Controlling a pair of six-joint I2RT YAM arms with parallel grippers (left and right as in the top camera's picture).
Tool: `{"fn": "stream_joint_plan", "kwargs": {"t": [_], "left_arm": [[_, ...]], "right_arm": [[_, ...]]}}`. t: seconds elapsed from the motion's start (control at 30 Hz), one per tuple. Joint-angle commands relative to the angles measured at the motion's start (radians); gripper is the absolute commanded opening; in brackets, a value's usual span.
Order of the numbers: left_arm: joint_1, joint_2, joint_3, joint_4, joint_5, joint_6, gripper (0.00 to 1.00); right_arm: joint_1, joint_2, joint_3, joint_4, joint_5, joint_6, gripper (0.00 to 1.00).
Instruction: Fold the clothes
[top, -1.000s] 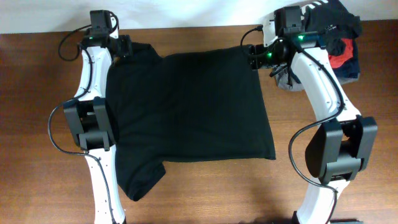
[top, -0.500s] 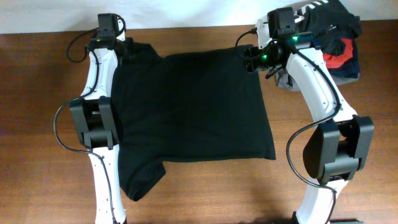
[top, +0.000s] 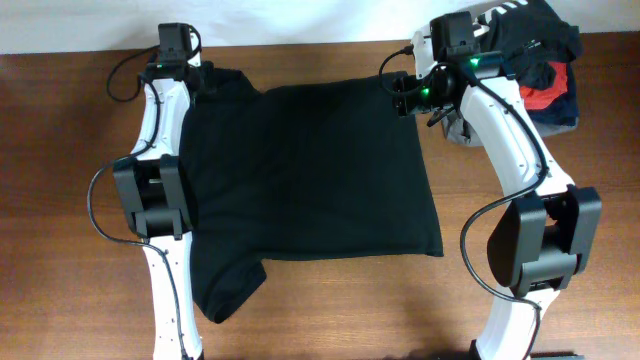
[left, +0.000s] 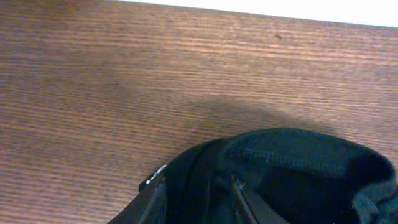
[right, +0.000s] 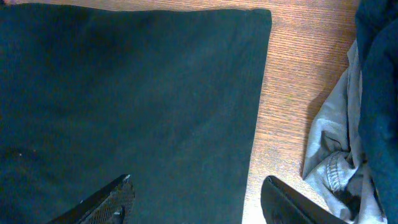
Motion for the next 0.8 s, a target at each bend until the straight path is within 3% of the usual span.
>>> {"fn": "stream_joint_plan", "kwargs": {"t": [0.0,0.33,0.6,0.77], "left_arm": [[0.008,0.009,0.056,-0.019,-0.011,-0.003,0.33],[0.008,0.015,0.061,-0.118,-0.014,-0.003,0.33],[0.008,0.021,0.061,-0.108,-0.105,-0.003,0.17],[0.007,0.03,0.061,-0.126,-0.106,-0.003,0.17]], "right_arm": [[0.005,0.009,0.008,0.0,0.013,-0.008,0.7],[0.005,0.009,0.008,-0.001,0.013,-0.008,0.7],[0.004,0.009,0.006,-0.004,0.013,-0.011,0.7],[0.004,0.009,0.006,0.006,0.013,-0.011,0.7]]}}
